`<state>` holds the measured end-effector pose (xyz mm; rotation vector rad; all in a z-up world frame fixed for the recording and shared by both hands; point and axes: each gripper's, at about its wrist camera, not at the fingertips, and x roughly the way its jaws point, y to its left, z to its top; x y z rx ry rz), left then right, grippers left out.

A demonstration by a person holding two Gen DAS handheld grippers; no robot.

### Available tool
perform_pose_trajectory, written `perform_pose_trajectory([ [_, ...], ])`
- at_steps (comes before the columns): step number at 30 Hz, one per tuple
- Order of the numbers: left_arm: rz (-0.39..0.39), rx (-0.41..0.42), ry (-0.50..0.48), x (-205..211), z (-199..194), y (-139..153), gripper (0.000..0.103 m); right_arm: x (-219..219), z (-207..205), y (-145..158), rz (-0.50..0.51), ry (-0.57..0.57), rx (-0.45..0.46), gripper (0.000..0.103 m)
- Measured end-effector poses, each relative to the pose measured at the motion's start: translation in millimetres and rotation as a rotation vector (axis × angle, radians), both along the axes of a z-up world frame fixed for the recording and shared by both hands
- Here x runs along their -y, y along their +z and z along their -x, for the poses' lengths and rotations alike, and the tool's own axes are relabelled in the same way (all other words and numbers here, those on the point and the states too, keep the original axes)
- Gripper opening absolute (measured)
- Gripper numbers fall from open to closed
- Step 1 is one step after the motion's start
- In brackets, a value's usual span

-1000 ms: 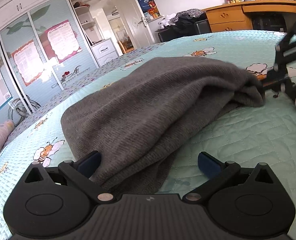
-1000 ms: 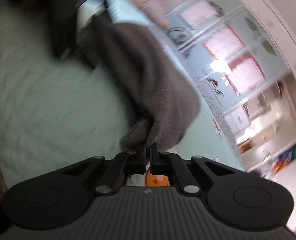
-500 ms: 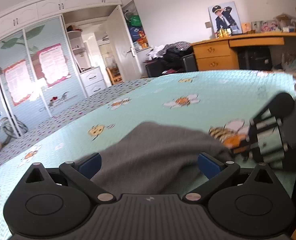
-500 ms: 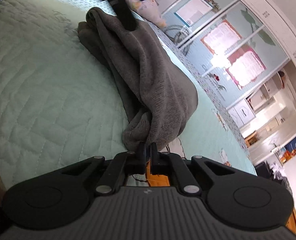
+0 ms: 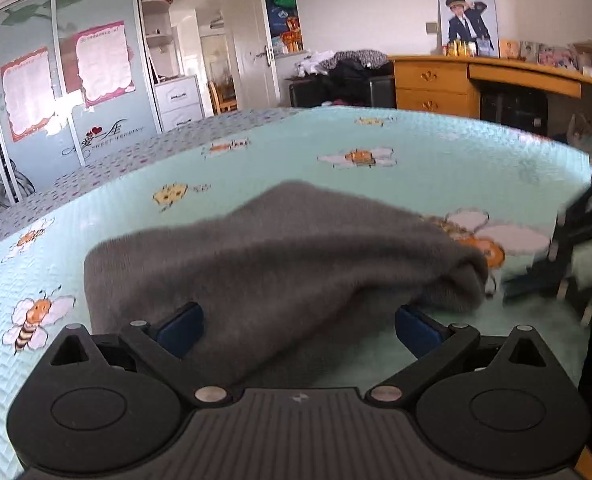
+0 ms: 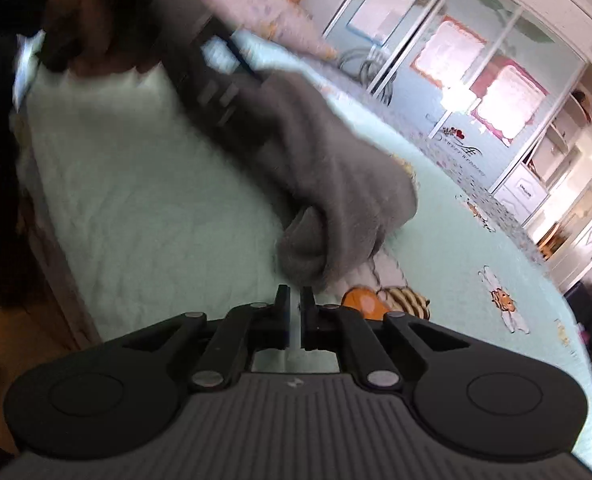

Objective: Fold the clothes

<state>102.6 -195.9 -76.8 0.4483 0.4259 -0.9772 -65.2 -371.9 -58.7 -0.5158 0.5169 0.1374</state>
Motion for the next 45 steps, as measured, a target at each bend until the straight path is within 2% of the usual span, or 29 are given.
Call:
perform_pose_trajectory([
  [4, -0.029, 0.047, -0.013, -1.7, 10.3, -1.8, 0.102, -2.0, 2.0, 23.3, -0.089, 0.004, 0.055, 0.014],
  [7, -0.040, 0.059, -0.035, -4.4, 17.2, 1.4, 0.102, -8.8, -7.9, 37.1, -0.180, 0.041, 0.076, 0.014],
  [10, -0.087, 0.038, -0.037, -5.7, 12.9, -5.8, 0.102, -37.2, -26.4, 37.7, -0.125, 0.072, 0.097, 0.018],
  [12, -0.113, 0.029, -0.045, -6.2, 10.7, -12.7, 0.102, -47.4, -48.5, 37.9, -0.065, 0.094, 0.117, 0.037],
  [13, -0.115, 0.034, -0.048, -7.5, 11.5, -14.3, 0.102, -50.4, -60.7, 36.7, -0.037, 0.110, 0.119, 0.054],
  [14, -0.114, 0.038, -0.051, -8.5, 12.7, -14.4, 0.102, -53.3, -72.9, 35.5, -0.009, 0.126, 0.121, 0.062],
  [15, -0.114, 0.040, -0.053, -10.1, 12.9, -14.0, 0.102, -56.7, -84.3, 33.9, 0.020, 0.143, 0.121, 0.062],
  [18, -0.117, 0.046, -0.062, -14.8, 13.1, -13.3, 0.101, -73.4, -87.8, 23.3, 0.134, 0.232, 0.112, 0.055],
  [20, -0.116, 0.045, -0.078, -18.2, 13.4, -12.8, 0.102, -83.9, -87.9, 19.1, 0.208, 0.253, 0.121, 0.040],
  [21, -0.110, 0.037, -0.086, -20.5, 13.2, -11.8, 0.102, -88.4, -91.7, 13.9, 0.265, 0.242, 0.116, 0.036],
  [24, -0.110, 0.033, -0.102, -26.7, 11.9, -10.9, 0.102, -90.1, -99.3, 8.0, 0.294, 0.250, 0.075, 0.030],
  [26, -0.100, 0.023, -0.106, -32.9, 12.5, -7.0, 0.102, -92.5, -98.5, 6.4, 0.295, 0.267, 0.059, 0.003],
  [29, -0.076, -0.001, -0.115, -47.0, 16.3, 1.1, 0.102, -114.0, -69.8, 7.4, 0.389, 0.298, 0.129, 0.003],
  [34, -0.077, -0.038, -0.152, -68.6, 24.5, 2.9, 0.101, -108.8, -76.3, -14.0, 0.413, 0.283, 0.054, 0.003],
  [36, -0.069, -0.034, -0.161, -73.8, 26.2, 6.1, 0.102, -118.0, -62.1, -11.7, 0.427, 0.310, 0.112, 0.004],
  [39, -0.061, -0.027, -0.136, -79.3, 23.5, 9.7, 0.102, -112.3, -67.3, -19.5, 0.487, 0.272, 0.100, 0.011],
  [40, -0.052, -0.029, -0.125, -83.2, 23.8, 10.7, 0.102, -112.0, -63.8, -14.2, 0.479, 0.258, 0.127, 0.016],
  [42, -0.032, -0.035, -0.106, -91.7, 24.6, 12.5, 0.102, -117.2, -53.2, -3.7, 0.451, 0.284, 0.195, 0.042],
  [43, -0.022, -0.038, -0.096, -96.0, 25.0, 13.5, 0.102, -120.8, -47.5, 0.3, 0.444, 0.308, 0.229, 0.061],
  [44, -0.013, -0.039, -0.083, -98.7, 24.3, 15.2, 0.102, -124.6, -42.7, 3.2, 0.442, 0.332, 0.260, 0.067],
  [45, -0.004, -0.041, -0.072, -101.5, 23.4, 16.4, 0.102, -129.6, -43.5, -0.2, 0.472, 0.355, 0.273, 0.067],
])
